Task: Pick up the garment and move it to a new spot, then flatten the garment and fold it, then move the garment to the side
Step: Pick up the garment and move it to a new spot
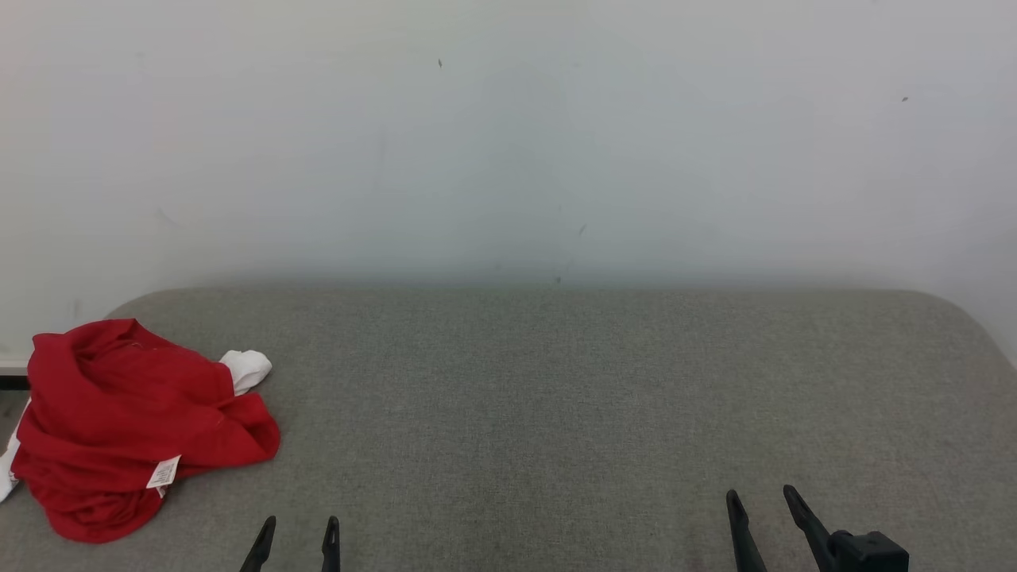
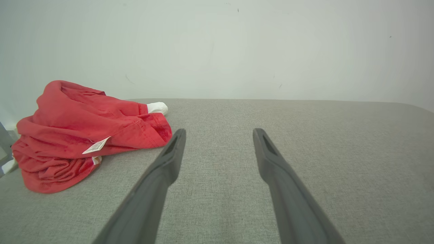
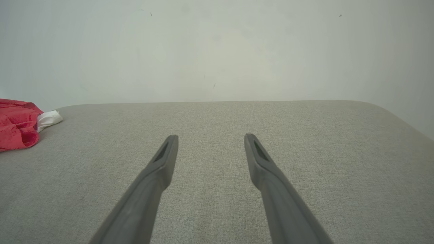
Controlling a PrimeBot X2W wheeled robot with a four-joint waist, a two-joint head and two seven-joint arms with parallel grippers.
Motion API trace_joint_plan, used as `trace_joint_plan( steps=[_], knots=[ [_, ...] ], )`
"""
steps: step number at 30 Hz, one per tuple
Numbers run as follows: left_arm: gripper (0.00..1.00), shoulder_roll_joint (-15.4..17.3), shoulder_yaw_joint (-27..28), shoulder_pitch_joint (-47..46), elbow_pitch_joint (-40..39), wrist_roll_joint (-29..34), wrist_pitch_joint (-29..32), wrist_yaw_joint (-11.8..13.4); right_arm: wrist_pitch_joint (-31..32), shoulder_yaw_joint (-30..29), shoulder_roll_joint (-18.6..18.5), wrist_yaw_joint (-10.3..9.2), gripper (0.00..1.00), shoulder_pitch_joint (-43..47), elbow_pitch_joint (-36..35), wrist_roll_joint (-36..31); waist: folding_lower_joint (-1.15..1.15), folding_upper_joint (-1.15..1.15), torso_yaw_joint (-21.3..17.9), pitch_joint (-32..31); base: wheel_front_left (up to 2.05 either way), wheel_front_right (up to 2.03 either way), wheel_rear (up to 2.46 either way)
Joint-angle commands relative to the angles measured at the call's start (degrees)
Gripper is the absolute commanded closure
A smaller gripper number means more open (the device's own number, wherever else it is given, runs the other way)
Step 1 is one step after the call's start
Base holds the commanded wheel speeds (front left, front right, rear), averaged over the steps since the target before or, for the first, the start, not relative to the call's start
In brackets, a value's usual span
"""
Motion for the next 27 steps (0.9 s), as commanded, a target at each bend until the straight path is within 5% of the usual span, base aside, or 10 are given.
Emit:
trace_joint_plan(
  steps=[1,14,27],
  knots=[
    [0.0,-0.1,0.2,0.1,0.3,0.2,-0.2,-0.2,-0.3,-0.1,-0.2,0.21,0.0,0.5,0.2,0.3,0.0,0.0,0.1,0.0,0.0,0.0,0.0],
    [0.0,-0.1,3.3,-0.5,-0.3,-1.4,-0.2,-0.7,-1.8,0.7,-0.1,0.2,0.0,0.8,0.7,3.2,0.0,0.0,6.3,0.2,0.0,0.0,0.0],
    [0.0,1.7,5.7,0.2,-1.3,-0.6,-0.2,-0.1,-4.1,3.5,-0.1,0.2,0.0,-1.2,3.4,6.4,0.0,0.0,19.7,0.8,0.0,0.0,0.0]
  ],
)
